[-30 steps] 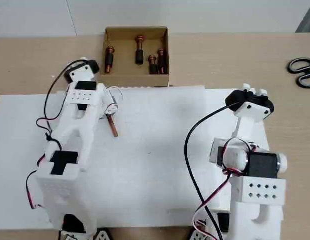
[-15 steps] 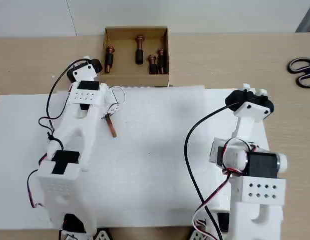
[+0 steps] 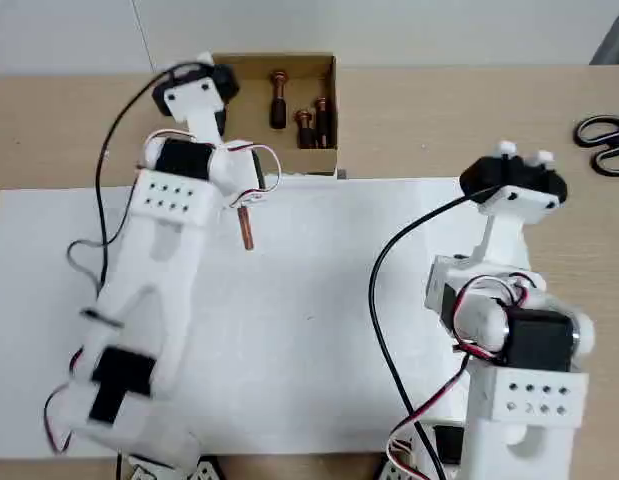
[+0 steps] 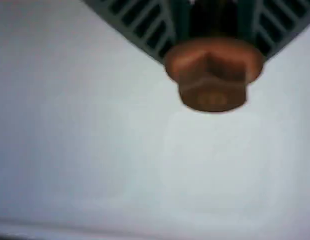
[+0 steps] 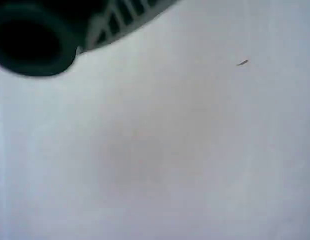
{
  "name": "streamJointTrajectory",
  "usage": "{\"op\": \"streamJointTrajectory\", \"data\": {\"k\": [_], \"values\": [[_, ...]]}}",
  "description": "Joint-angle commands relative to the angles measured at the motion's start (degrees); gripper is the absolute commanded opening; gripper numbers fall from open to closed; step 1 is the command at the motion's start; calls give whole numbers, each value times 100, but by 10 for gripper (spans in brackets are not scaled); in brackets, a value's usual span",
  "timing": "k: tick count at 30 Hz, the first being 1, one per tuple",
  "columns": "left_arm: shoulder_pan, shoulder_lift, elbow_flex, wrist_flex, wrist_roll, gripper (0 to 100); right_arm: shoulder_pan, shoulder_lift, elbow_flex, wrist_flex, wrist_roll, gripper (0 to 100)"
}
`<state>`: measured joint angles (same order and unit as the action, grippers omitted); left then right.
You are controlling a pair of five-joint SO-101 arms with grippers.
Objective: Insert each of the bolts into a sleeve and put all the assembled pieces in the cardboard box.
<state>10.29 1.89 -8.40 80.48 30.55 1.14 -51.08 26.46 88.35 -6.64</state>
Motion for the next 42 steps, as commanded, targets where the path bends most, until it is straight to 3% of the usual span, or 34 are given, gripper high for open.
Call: {"op": "streamJointTrajectory", "data": {"k": [1,5,11,17,22,24,31,42], "values": [[167,-1187,-277,79,-316,5,13,-110,-466,136,343,2],[466,-2110,-277,448,-756,5,-4,-110,-1196,980,457,2],[571,-3393,-277,862,-800,5,-277,-655,-1486,1059,853,2],[519,-4545,-277,1565,-958,5,-1147,-1965,-1160,1059,941,2],[290,-5327,-171,1811,-993,5,-1244,-2756,-334,1033,941,2],[26,-5697,84,1820,-1354,5,-1244,-3002,-53,1024,941,2],[-703,-7508,1455,1459,-2101,5,-1244,-3662,1064,286,914,2],[-1099,-10725,5147,-343,-2637,5,-1358,-5226,4044,-1965,949,2]]}}
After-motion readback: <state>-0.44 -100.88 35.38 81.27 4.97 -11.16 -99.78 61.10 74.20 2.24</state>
